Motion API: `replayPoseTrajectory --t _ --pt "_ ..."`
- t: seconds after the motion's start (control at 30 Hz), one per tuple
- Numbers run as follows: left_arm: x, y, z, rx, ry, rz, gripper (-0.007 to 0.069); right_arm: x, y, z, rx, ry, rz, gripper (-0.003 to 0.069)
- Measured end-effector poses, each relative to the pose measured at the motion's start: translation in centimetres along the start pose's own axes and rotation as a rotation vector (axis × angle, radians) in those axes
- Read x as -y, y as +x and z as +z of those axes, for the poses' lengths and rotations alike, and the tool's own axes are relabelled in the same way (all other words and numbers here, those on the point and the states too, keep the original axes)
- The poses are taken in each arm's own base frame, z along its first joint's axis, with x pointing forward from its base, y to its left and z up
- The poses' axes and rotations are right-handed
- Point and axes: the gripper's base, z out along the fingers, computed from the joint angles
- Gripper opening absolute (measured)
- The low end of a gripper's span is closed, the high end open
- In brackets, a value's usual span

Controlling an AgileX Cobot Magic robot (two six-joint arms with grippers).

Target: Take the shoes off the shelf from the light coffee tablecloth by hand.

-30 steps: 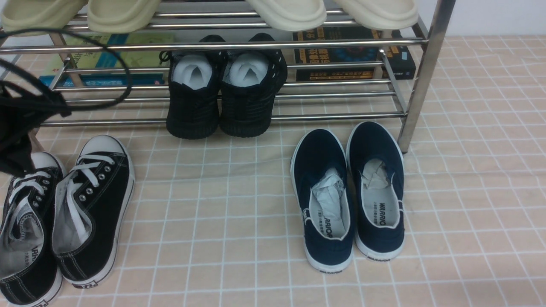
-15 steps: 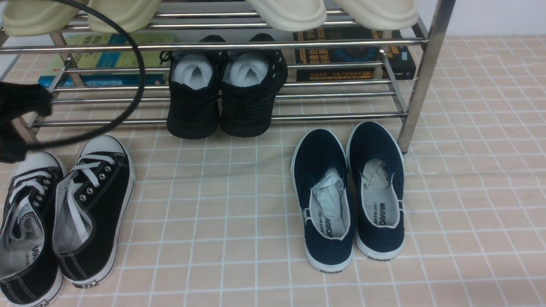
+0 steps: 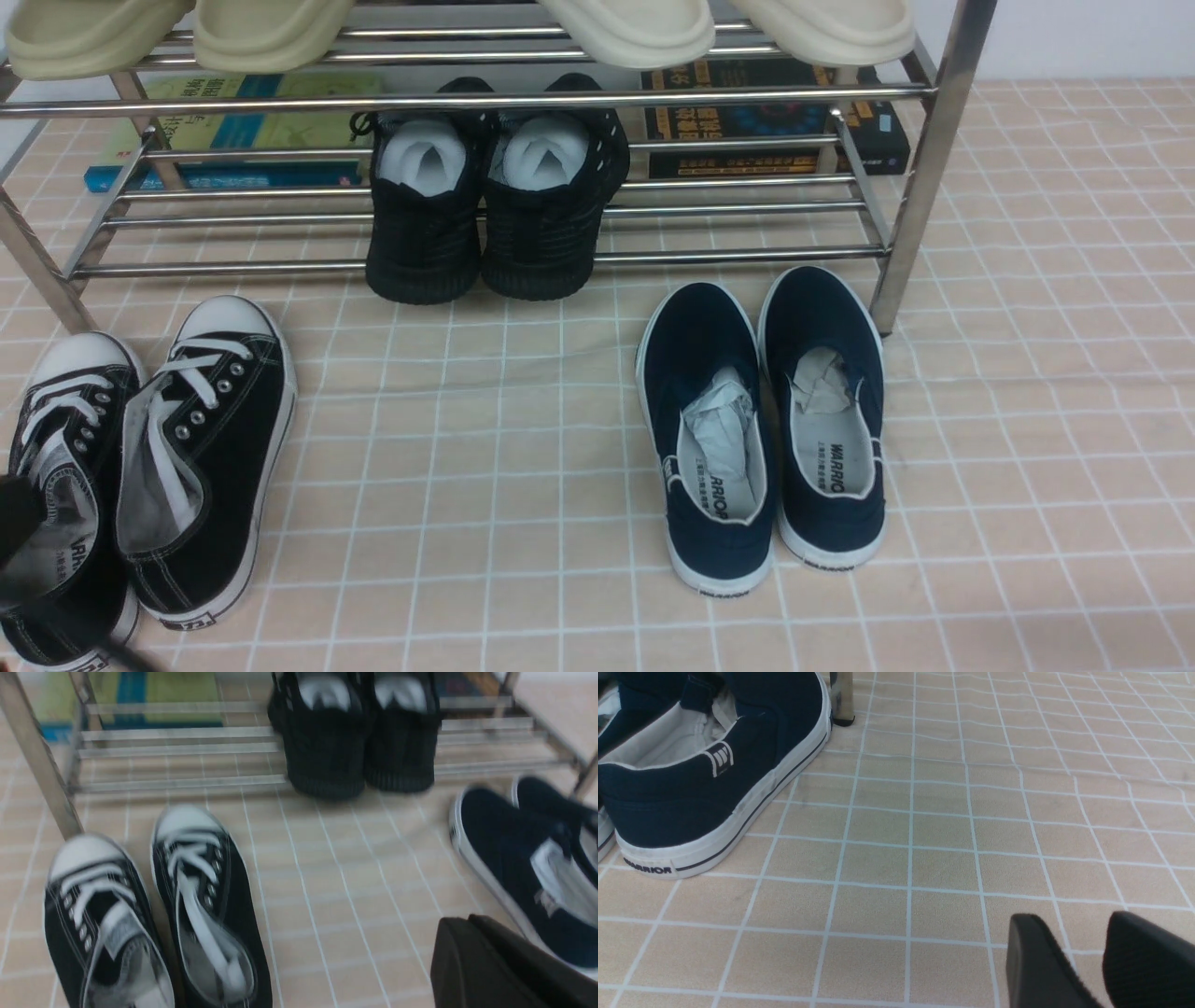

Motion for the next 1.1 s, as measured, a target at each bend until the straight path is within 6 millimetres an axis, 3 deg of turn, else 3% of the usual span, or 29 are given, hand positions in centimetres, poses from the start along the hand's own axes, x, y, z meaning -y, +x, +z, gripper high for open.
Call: replayPoseTrajectory --t 0.17,0.43,0.73,1.1 --pt "-0.5 3.2 0.4 0.122 -0.026 -0.02 0.0015 0.0 0.0 0.0 0.0 0.0 0.0 0.0239" --pt "-1.0 6.4 2.0 0.042 -0.041 -0.026 0.0022 0.0 0.0 0.0 0.0 0.0 0.0 0.0239" --pt "-1.4 8.2 2.9 0.006 -0.07 0.002 0.0033 0.0 0.0 0.0 0.0 0.0 0.0 0.0239" --pt "-3.2 13.5 4.1 -0.019 -0.224 -0.053 0.0043 0.0 0.0 0.0 0.0 0.0 0.0 0.0239"
